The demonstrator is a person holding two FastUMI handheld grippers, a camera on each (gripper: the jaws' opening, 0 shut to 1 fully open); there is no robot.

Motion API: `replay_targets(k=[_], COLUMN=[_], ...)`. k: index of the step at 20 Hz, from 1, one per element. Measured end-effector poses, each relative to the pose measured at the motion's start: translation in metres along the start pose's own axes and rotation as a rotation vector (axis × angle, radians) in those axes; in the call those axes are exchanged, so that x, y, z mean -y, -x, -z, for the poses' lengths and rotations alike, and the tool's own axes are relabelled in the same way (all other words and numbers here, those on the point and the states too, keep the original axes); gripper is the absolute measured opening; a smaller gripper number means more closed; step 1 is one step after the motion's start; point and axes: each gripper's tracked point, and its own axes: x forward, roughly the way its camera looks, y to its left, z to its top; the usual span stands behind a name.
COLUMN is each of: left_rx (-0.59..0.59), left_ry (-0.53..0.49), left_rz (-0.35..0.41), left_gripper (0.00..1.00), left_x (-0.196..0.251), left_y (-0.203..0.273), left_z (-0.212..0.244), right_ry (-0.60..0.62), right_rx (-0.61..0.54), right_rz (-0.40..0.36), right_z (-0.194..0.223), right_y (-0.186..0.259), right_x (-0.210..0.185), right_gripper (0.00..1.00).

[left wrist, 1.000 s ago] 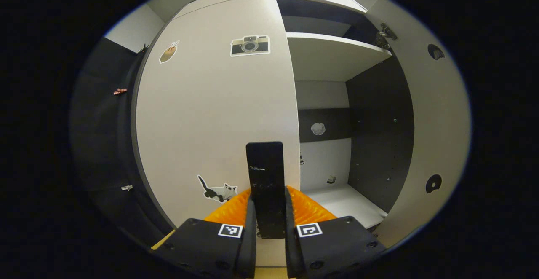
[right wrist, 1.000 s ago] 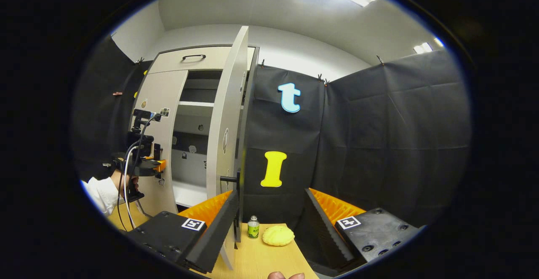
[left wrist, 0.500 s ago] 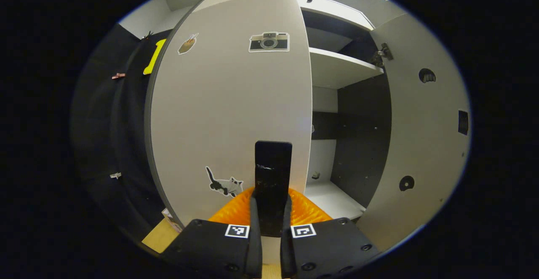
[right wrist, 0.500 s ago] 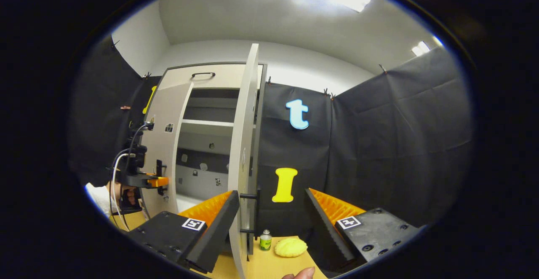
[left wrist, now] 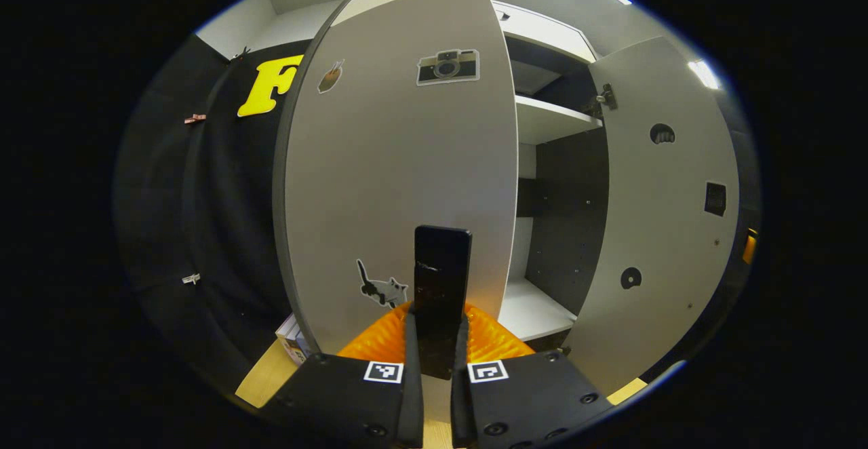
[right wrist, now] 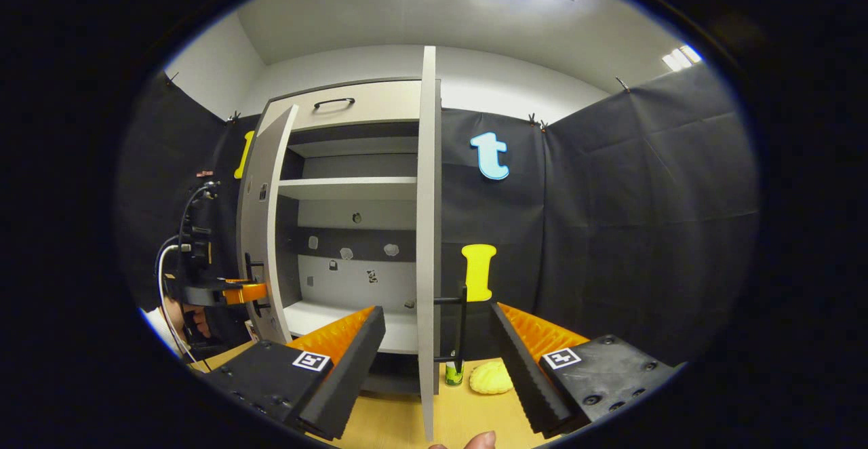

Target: Open the right door of the double-door shoe cabinet with the right hand, and open the left door with the left hand.

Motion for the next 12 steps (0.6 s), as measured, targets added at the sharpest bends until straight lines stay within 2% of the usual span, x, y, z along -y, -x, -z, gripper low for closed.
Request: replay_targets(k=[12], left_rx=[0.015], left_ry=[0.014], left_rz=[0.006], left_gripper=[0.19], left_x=[-0.011], left_y=[0.009], left_z=[0.0], right_ry=[0.002], right_rx=[-0.065], right_rz=[0.037], right_z=[0.009], right_y=[0.004], right_x=[-0.013], right_gripper=[0.98])
